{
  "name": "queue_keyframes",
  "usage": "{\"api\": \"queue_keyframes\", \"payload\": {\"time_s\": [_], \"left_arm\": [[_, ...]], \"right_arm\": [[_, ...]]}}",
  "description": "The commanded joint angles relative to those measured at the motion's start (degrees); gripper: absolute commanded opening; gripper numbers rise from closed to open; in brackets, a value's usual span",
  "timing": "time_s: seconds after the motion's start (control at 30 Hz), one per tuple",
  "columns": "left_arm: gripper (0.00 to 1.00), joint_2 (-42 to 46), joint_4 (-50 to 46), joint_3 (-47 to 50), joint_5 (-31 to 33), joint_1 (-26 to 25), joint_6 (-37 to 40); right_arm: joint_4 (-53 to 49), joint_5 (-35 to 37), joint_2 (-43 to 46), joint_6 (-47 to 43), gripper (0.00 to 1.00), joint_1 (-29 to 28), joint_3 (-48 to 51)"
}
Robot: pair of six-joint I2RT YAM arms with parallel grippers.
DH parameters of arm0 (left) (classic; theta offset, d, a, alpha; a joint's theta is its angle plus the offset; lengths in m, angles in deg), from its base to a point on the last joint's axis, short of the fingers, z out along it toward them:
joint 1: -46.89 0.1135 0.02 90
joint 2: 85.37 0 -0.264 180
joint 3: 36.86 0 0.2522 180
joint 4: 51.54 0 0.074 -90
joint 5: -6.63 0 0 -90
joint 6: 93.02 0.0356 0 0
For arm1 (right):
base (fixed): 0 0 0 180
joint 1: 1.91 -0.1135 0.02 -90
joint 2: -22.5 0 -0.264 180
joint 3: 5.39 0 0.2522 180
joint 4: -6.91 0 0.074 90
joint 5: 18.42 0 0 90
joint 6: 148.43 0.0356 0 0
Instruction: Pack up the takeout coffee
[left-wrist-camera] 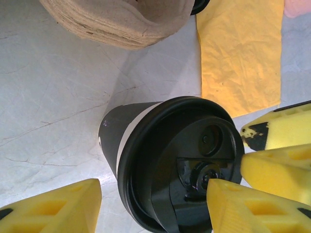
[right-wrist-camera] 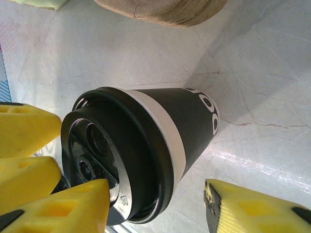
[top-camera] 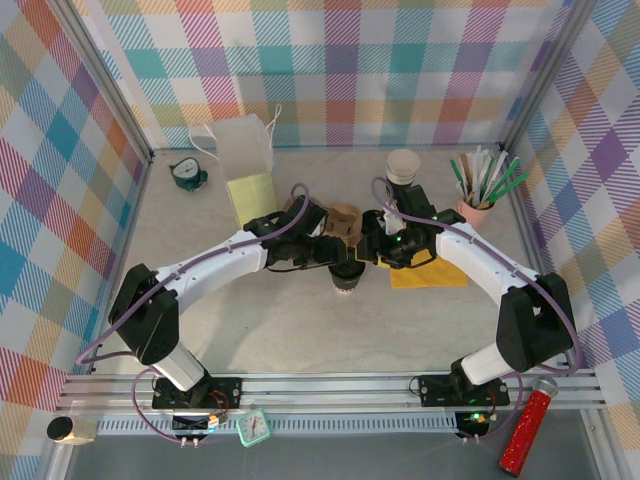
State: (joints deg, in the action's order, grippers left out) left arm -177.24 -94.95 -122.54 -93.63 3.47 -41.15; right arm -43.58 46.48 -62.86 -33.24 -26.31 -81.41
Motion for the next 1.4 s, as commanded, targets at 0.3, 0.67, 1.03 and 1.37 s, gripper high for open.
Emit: {"api": "queue_keyframes", "payload": {"time_s": [0.3,0.67,1.03,1.37], "left_arm": [[0.52,3.21,-1.38,1.95,-2.12,-2.12,0.56],[0.52,1.82,-1.83,2.49,-1.34,-2.93,1.30],[0.52,0.21,-2.12,2.27,-0.20,-2.94,1.79],[0.52,0.32,-1.90,0.79,1.03,-1.76,2.02]], "right_arm": [[-0.52,-0.39,-1.38,-1.04,0.54,-0.56,-1.34],[-0.92,1.46,-1.80,-0.97,0.50,-0.60,-1.67],[-0.63,1.11,-2.53,-1.59,0.46,-0.72,-0.08],[-1.06,1.71,-2.27,-1.67,0.45,-1.09,0.47]]}}
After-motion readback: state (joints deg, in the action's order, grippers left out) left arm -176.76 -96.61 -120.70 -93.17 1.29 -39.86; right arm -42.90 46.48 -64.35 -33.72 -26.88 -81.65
